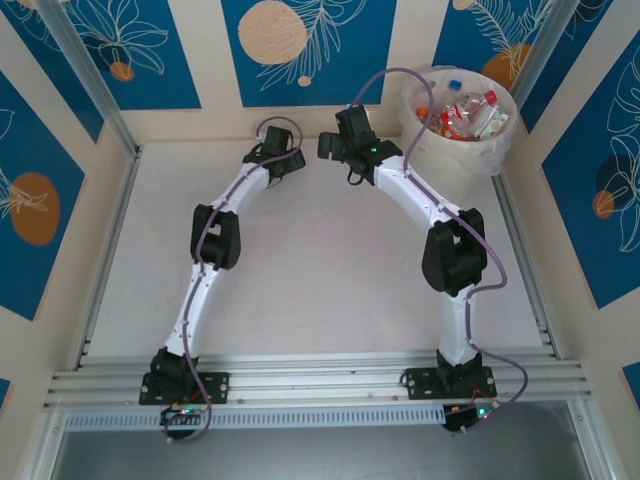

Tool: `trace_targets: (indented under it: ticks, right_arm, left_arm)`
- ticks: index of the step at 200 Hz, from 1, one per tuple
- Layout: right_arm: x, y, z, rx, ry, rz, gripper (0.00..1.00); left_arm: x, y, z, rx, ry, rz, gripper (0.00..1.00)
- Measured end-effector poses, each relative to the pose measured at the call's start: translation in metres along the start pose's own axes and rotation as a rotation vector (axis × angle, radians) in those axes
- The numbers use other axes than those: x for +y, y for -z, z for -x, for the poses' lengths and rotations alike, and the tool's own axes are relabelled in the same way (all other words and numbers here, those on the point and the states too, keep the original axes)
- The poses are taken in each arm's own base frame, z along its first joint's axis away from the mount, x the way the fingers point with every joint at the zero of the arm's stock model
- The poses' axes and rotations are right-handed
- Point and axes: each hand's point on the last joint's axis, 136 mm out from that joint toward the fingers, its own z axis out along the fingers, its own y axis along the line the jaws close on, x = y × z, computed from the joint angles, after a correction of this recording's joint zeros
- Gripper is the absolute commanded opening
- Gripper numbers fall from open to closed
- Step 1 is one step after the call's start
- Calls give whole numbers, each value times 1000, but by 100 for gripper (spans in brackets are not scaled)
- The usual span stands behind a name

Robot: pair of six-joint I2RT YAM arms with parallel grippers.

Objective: Put the plastic bottles in the bin

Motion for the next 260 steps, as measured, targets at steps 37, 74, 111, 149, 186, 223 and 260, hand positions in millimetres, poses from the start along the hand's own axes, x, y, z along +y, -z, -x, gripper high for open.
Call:
trace_targets:
  ticks: [37,74,111,149,186,223,260]
  right_arm:
    - [-2,2,-1,-13,-1,-9,99]
    - [-2,-1,-5,-15,1,-11,99]
    - [-1,-1,-4,-22,-1,-8,99]
    - [-1,0,-3,-28,-2,-9,99]
    - [-2,0,-1,-34,-3,-15,99]
    - [-4,2,0,-40,-4,-25,99]
    - [-5,11,5,-55,-7,-24,99]
  left_arm:
    - [2,1,3,-13,19,14,65]
    - [3,1,5,-23,25,22,52]
    - [4,1,6,-26,30,28,39]
    - [6,1,6,-30,30,39,25]
    - [10,2,7,-37,16,64,14]
    - [25,14,0,-24,-4,120,7]
    - [34,40,-1,-30,-32,143,7]
